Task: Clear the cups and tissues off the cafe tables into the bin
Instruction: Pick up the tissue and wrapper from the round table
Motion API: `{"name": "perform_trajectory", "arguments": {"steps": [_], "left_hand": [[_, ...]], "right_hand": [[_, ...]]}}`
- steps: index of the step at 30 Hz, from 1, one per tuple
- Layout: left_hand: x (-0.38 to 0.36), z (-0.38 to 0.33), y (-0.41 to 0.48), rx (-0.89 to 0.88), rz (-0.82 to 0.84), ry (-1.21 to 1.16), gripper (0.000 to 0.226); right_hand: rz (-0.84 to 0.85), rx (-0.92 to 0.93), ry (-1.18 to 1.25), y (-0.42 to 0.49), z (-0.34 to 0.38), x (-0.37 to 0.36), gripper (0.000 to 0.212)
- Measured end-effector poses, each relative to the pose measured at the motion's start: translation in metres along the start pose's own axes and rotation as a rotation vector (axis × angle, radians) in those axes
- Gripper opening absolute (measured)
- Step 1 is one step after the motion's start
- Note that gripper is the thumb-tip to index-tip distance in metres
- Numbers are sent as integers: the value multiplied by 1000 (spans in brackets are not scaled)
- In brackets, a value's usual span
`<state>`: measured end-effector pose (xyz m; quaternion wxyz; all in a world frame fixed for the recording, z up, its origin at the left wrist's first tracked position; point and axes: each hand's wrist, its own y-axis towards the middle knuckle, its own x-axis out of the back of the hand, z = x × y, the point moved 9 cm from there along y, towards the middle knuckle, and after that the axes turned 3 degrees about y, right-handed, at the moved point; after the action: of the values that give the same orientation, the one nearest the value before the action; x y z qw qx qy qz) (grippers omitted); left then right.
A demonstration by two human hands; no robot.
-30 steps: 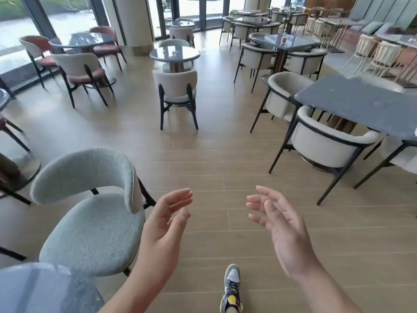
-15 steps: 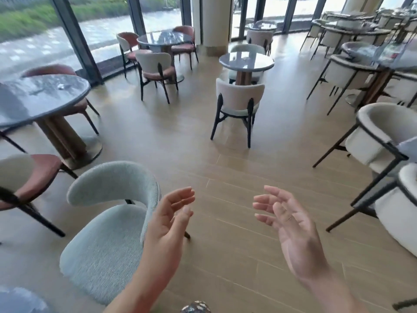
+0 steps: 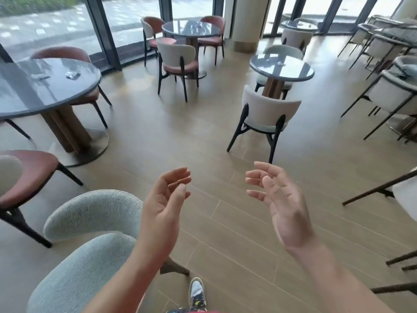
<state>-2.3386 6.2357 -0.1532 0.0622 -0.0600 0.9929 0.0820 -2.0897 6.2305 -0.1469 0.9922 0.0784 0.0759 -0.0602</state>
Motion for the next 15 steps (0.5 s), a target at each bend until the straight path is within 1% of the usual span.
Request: {"name": "perform_trajectory", "arguments": {"steps": [3,7,9,12,15], "left_hand": [[-3,-3,67,-29,1,15,30],[4,3,134,-24,-44,30,30],[10,10,164,-28,-80,40,30],[15,26,211,-10,-134,67,30],[14,43,261,-5,-182,92,30]], "right_hand": [[28,25,-8,75,-3,-17,41],[80,2,13,151,-23,-44,40],[112,-6,21,184,-33,-58,47],[148,-47,30,237,-53,-75,71],[181,-64,58,297,-77,-83,77]]}}
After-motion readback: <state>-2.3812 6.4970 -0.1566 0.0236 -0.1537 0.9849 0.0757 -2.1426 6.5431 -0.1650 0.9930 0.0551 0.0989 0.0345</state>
